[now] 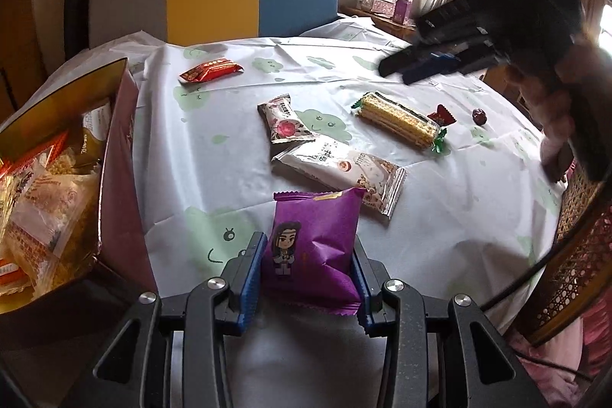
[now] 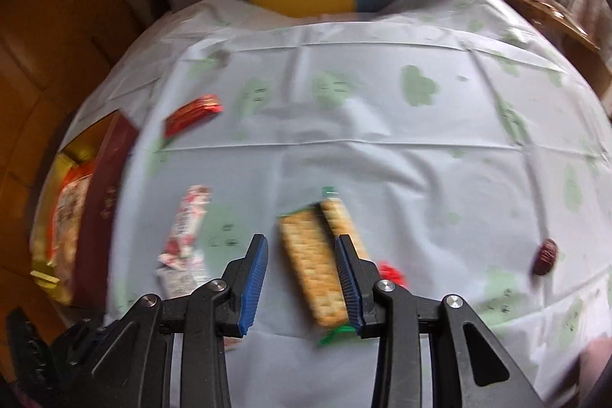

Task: Organize snacks
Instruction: 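Grasp the red wrapped candy with the right gripper while the left gripper holds the purple bag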

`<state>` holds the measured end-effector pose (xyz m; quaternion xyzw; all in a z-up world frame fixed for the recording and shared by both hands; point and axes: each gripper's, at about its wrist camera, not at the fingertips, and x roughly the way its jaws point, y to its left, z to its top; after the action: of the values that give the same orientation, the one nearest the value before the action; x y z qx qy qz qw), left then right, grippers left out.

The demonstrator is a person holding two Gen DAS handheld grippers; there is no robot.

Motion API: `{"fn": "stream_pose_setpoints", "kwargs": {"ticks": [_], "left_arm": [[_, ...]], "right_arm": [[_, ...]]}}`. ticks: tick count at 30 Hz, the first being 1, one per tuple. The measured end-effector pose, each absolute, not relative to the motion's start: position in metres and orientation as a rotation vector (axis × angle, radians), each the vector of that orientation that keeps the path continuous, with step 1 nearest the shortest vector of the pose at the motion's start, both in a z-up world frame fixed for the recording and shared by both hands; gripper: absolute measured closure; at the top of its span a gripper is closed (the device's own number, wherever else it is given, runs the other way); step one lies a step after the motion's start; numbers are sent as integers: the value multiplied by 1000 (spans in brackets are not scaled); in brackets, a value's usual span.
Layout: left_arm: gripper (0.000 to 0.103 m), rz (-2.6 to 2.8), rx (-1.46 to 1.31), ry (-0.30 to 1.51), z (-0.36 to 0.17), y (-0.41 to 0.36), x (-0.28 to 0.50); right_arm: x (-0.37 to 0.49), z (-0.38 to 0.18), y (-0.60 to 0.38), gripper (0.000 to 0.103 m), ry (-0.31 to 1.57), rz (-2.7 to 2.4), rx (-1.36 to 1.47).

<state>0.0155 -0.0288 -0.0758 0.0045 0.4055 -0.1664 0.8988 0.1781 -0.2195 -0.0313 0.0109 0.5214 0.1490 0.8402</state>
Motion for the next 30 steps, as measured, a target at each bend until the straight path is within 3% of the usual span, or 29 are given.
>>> {"fn": "stream_pose_setpoints", "kwargs": {"ticks": [8,10,18,25,29,30], "left_arm": [[62,-361,-9,831,-76,-25,15],[62,-364,-4,826,-76,-25,14],[62,-379,-28,823,-77,-22,16],[62,-391,-59,830,-77,-18,17],[62,-393,-59,831,-77,-19,18],[62,-393,-59,832,-77,-19,18]], "right_arm": [[215,-19,-126,66,1148,525,-80],[233,-19,-106,61,1163,555,-57],[306,-55,-87,50,1292,472,283],[340,-74,-68,50,1291,275,299],[342,-72,-45,51,1265,234,124],[340,-71,-38,58,1262,237,55]]}}
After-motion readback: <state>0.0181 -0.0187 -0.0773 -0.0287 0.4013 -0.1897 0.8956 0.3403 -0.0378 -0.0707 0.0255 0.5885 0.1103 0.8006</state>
